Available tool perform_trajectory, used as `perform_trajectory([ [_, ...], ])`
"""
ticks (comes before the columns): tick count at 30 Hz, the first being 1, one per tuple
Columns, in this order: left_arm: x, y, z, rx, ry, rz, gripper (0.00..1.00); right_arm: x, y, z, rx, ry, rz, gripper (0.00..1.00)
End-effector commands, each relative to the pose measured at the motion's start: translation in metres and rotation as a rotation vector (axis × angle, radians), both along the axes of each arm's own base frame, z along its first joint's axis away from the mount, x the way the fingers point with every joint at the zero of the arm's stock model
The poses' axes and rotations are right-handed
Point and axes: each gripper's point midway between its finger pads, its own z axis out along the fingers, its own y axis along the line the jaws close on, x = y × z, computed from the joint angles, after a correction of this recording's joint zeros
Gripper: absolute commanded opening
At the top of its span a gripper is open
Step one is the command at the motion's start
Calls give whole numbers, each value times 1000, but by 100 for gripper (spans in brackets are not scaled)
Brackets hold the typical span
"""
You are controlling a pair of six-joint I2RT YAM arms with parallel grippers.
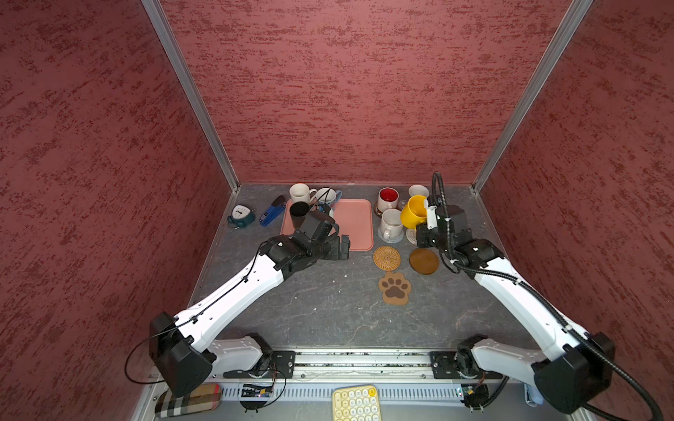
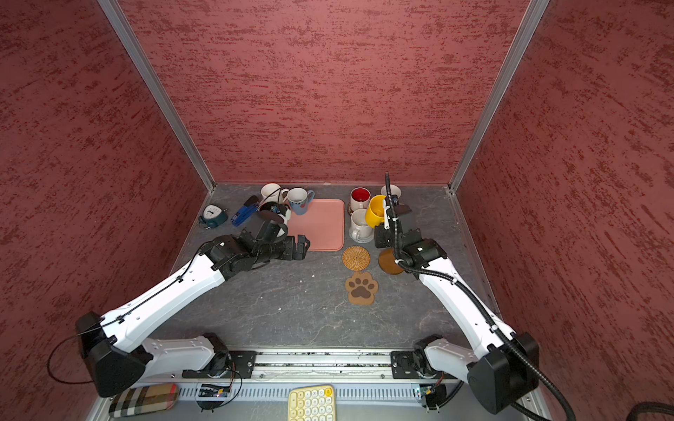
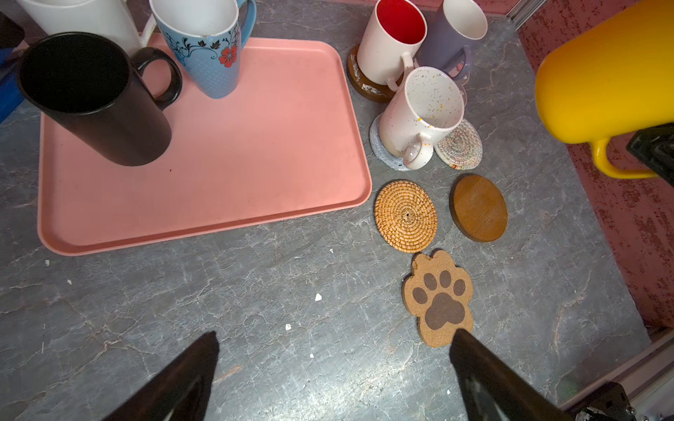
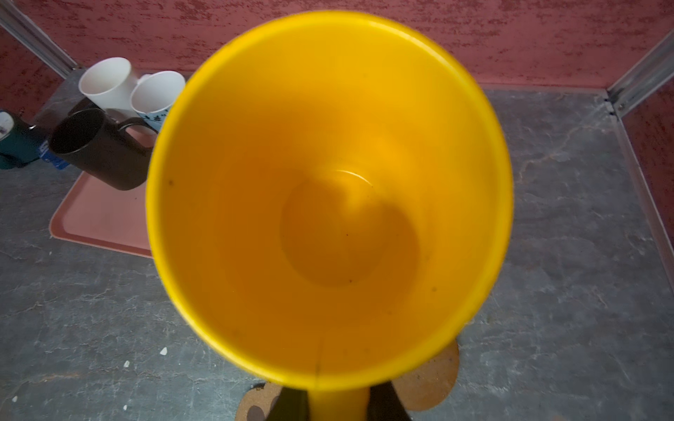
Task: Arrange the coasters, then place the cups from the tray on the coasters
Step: 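Carry the yellow mug onto the lace coaster while the left gripper nears the tray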
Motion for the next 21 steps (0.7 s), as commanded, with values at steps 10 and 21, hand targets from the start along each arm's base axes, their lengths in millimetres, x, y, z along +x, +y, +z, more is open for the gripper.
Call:
perform_trajectory([
  [10,14,-2,5,14,-44,3,99,9,-51,-24,47,-30,-172,0],
  [21,30,12,-14,-1,-13,27,100,32,-55,-52,34,-1,-211,0],
])
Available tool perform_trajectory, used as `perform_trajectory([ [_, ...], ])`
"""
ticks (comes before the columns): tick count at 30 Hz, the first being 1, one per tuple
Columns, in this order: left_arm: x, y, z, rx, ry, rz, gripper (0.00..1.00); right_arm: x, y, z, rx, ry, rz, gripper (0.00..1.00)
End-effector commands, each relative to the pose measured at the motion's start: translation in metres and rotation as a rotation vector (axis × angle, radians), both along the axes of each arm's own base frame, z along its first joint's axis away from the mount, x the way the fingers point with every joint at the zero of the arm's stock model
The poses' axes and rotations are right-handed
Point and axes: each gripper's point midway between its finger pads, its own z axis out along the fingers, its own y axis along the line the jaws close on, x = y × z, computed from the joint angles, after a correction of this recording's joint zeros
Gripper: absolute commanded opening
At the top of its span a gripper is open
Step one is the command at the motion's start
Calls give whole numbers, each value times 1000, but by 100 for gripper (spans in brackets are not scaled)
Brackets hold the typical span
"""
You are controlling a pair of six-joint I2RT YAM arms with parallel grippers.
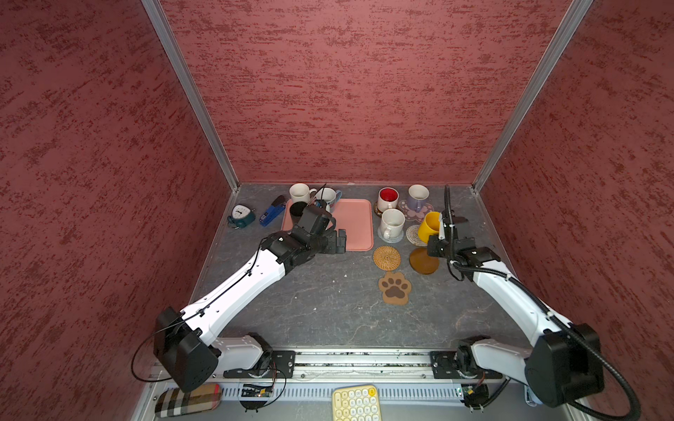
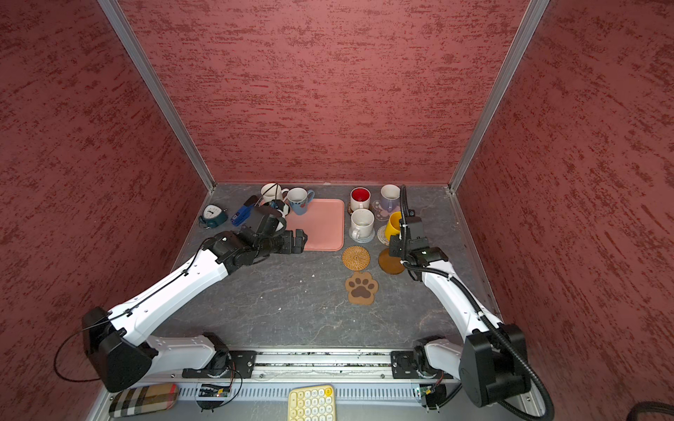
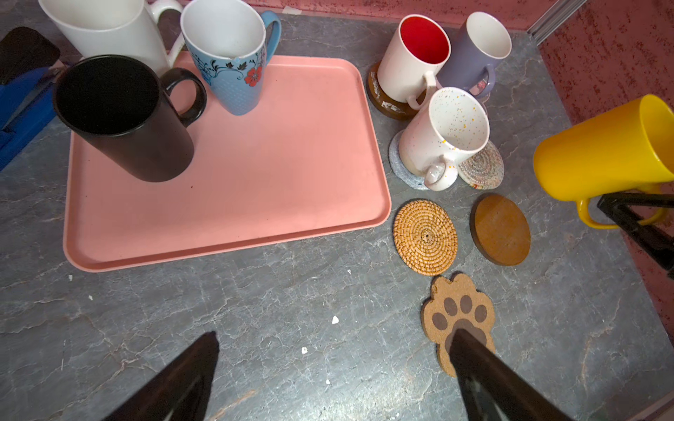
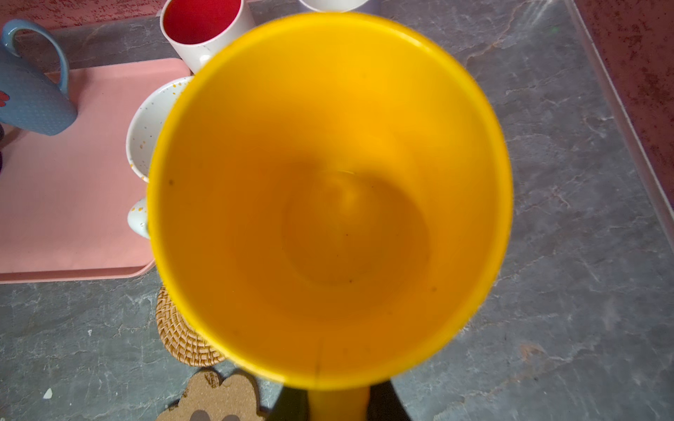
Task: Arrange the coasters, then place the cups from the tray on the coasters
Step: 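Carry the yellow mug onto the lace coaster while the left gripper nears the tray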
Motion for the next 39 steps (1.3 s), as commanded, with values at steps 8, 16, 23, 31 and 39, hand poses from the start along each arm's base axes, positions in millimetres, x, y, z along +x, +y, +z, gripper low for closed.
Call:
perform_trajectory([
  [8,27,-5,-15,-16,23,-17,100,46,-3,10,-20,-116,-52,0],
  [16,50,-5,-22,-19,47,-11,100,67,-4,0,-33,-101,-61,0],
  [23,64,-5,-25,-30,60,-4,99,85,-4,-16,-44,-69,-63,0],
  [31,74,-4,-27,-28,75,1,99,98,-5,-26,-57,-59,-62,0],
  [39,75,-3,-29,-23,84,6,100,101,-4,-42,-63,-29,-54,0],
])
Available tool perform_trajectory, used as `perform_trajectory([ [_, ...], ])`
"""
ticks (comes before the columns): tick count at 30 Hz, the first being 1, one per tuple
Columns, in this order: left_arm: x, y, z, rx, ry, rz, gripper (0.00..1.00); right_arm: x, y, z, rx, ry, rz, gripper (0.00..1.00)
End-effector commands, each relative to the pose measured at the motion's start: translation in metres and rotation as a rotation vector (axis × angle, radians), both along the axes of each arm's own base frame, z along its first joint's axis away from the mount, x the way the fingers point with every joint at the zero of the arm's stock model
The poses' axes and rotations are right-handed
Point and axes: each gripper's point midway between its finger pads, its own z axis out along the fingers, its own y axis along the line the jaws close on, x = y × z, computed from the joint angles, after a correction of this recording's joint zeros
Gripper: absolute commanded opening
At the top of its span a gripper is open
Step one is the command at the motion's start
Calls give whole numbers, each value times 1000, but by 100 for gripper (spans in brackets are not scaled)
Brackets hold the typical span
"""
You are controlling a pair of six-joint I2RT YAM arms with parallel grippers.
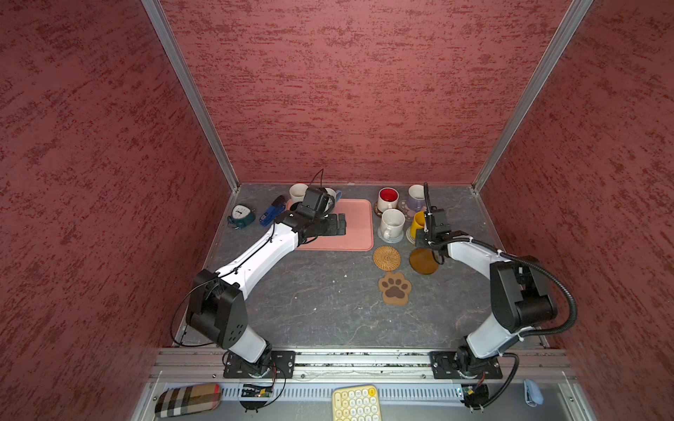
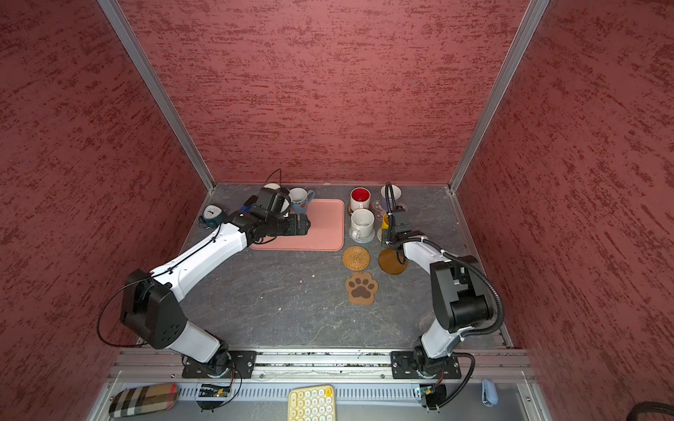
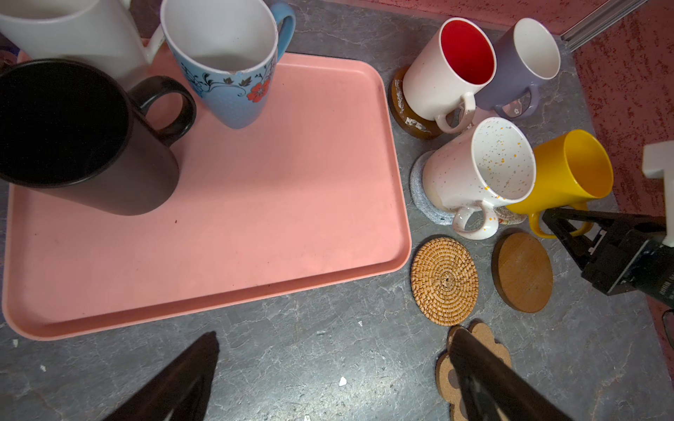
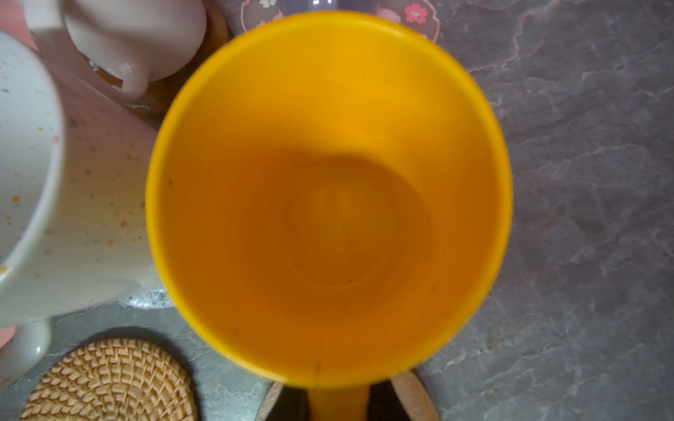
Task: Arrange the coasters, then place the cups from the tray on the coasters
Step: 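Carry the yellow mug onto the lace coaster while the left gripper nears the tray, then open the right gripper over the yellow mug while the left gripper nears the black mug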
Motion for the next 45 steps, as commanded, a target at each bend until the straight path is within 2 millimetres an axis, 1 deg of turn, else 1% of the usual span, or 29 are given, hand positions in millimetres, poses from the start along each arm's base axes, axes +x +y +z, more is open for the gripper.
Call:
perform_trajectory([
  [1,4,0,-1,7,0,-11,100,33,-1,35,1,-147,-10,0],
  [2,3,-1,-1,6,1,-11,99,32,-1,34,2,-145,-10,2],
  [7,0,1,-1,4,2,-5,100,27,-2,25,5,-127,-18,27],
  [9,-2,1,-1,3,2,-4,100,25,-3,24,9,-128,-22,33],
  [15,-9,6,3,3,-5,4,100,20,-3,21,15,-118,-27,42],
  [22,-19,16,10,6,-19,23,100,15,-4,31,27,-130,-34,50],
  [28,-26,25,15,15,-24,46,100,9,-7,48,33,-166,-46,56],
  [33,-23,42,15,81,11,80,100,2,-8,66,38,-201,-46,60],
  [36,-16,57,20,133,14,103,98,-1,-7,73,47,-216,-46,61],
  [37,-13,64,22,150,14,116,96,-3,-8,82,55,-237,-48,62],
  [41,2,83,30,182,-1,149,90,-14,-7,103,91,-292,-48,65],
  [42,7,87,31,184,1,159,88,-18,-6,112,108,-324,-46,66],
  [45,22,92,34,186,5,172,79,-30,-4,134,152,-397,-39,70],
])
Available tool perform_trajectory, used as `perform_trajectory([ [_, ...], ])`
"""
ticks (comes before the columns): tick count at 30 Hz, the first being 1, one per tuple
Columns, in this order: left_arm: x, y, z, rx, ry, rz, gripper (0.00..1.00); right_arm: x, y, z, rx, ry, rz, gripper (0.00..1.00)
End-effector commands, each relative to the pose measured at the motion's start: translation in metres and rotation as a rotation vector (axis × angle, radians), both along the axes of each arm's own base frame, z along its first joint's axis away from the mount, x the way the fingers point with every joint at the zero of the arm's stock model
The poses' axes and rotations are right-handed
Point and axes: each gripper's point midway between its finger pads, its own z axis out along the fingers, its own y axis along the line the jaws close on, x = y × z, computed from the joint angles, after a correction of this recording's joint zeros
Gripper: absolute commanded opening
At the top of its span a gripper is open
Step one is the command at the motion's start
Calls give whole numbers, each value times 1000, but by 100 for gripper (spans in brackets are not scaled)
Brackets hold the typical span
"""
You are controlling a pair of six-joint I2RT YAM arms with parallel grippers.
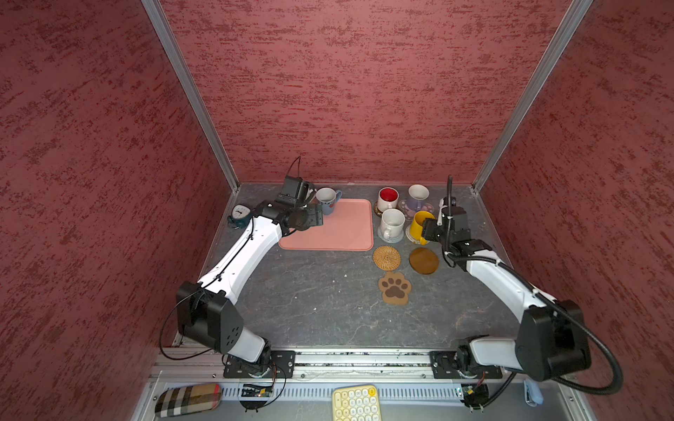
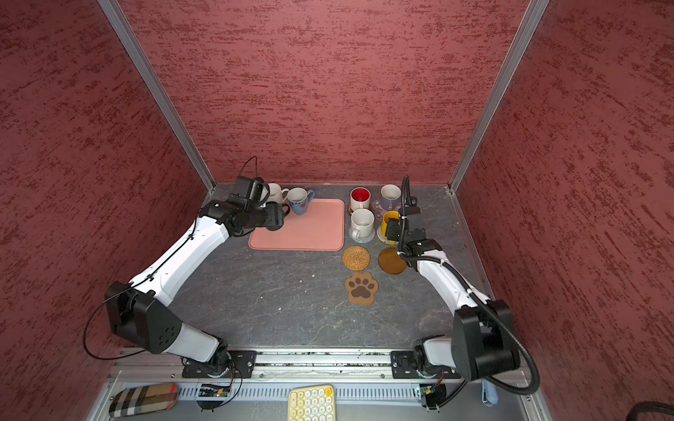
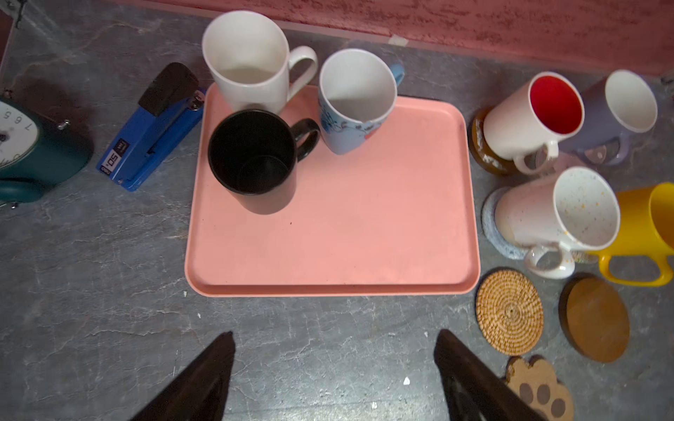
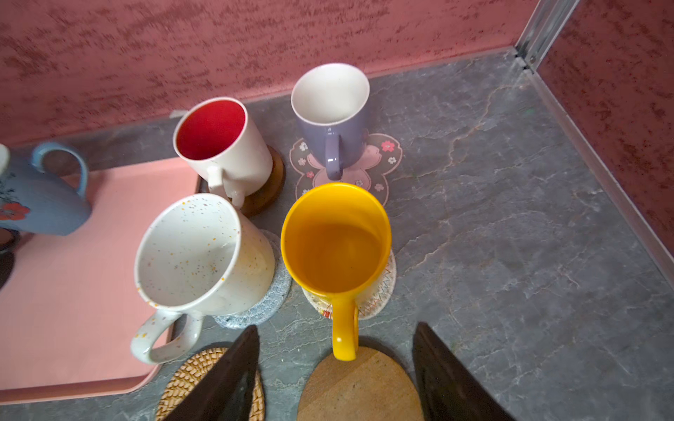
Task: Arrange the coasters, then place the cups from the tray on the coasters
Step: 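Open the right gripper over the yellow mug while the left gripper nears the black mug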
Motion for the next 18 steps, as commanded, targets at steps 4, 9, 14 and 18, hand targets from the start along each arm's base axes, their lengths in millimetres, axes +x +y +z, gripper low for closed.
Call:
perform_trajectory([
  [4,30,1,0,15,-1,-11,64,-16,8,36,88,-114,37,70],
  [9,63,-7,-3,-25,-13,-14,56,-22,17,38,117,-118,79,69],
  [14,96,-19,-13,-49,-11,-32,52,-25,23,43,130,-133,106,69],
  [18,118,-19,-29,-53,23,-29,44,-26,28,49,148,-160,133,69],
])
